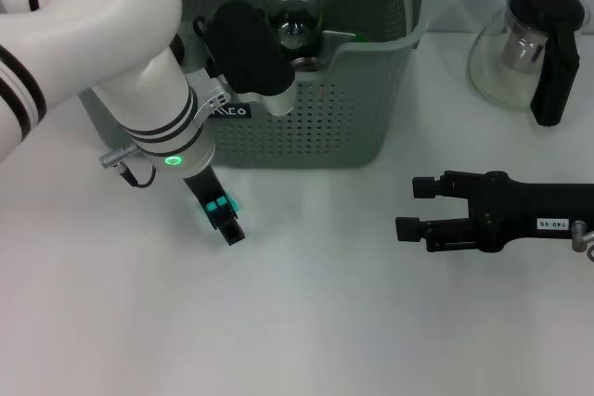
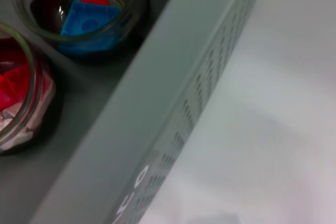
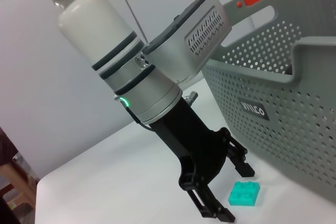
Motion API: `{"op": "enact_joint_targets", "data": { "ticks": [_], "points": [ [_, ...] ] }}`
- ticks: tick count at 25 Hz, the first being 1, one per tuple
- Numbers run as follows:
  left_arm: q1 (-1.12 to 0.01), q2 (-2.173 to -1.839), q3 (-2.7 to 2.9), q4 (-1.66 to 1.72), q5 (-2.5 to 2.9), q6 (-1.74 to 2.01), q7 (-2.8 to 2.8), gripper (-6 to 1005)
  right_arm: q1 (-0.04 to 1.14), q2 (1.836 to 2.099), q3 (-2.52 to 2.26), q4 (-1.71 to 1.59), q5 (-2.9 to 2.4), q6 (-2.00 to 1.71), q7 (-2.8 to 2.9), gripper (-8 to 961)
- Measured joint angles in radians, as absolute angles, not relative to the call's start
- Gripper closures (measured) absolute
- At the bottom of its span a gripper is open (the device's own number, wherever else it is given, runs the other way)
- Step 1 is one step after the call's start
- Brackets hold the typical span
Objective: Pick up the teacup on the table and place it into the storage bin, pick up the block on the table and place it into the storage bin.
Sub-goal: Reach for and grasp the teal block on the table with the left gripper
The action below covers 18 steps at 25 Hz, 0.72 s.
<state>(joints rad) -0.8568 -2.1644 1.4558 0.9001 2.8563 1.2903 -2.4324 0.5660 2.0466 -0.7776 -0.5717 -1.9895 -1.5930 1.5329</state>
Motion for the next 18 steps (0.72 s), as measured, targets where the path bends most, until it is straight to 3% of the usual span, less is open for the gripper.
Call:
{"op": "enact_joint_targets", "data": {
  "ticks": [18],
  "points": [
    [-0.872, -2.163, 1.46, 0.867, 2.856, 1.276, -2.445, 161, 0.566, 2.046, -0.777, -0.571, -1.99, -1.594, 1.532, 7]
  ]
}}
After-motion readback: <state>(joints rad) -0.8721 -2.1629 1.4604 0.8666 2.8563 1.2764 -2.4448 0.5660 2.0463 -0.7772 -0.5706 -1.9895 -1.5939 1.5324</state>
